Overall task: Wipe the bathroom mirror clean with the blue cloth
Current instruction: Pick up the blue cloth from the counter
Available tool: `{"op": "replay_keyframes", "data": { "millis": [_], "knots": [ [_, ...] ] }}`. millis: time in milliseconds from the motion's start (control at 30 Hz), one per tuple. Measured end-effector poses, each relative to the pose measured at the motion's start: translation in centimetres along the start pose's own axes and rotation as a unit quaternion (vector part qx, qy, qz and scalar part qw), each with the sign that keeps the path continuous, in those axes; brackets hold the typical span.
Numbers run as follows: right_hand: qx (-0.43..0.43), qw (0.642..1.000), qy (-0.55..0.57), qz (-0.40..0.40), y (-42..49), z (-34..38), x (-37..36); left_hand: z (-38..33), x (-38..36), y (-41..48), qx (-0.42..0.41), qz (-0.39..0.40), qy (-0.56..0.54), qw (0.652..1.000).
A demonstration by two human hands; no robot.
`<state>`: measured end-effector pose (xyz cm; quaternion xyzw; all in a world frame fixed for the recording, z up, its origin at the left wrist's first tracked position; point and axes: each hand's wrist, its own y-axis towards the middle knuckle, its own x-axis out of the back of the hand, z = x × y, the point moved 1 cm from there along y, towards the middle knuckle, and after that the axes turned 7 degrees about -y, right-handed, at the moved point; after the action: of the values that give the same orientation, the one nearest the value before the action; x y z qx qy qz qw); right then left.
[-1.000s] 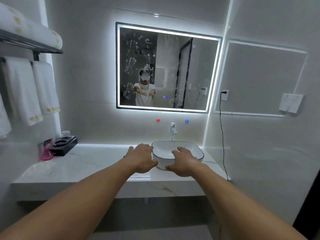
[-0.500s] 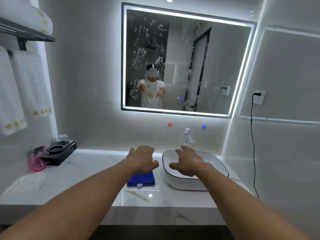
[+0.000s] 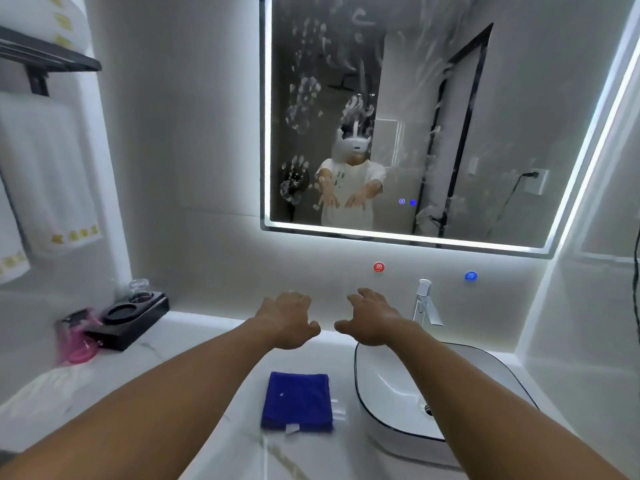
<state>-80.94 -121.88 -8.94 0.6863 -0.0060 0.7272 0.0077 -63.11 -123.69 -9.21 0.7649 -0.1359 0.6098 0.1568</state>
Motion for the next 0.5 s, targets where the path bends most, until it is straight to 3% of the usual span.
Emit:
{"op": "replay_keyframes", "data": {
  "millis": [267, 500],
  "knots": [
    [0.013, 0.999, 0.0, 0.033, 10.8, 1.4, -3.2, 5.5, -2.6, 10.0, 0.005, 0.032, -0.004, 0.999],
    [-0.046, 0.997, 0.016, 0.064, 20.6, 2.9, -6.8, 11.4, -6.0, 20.0, -0.029, 0.085, -0.02, 0.996]
  ]
}}
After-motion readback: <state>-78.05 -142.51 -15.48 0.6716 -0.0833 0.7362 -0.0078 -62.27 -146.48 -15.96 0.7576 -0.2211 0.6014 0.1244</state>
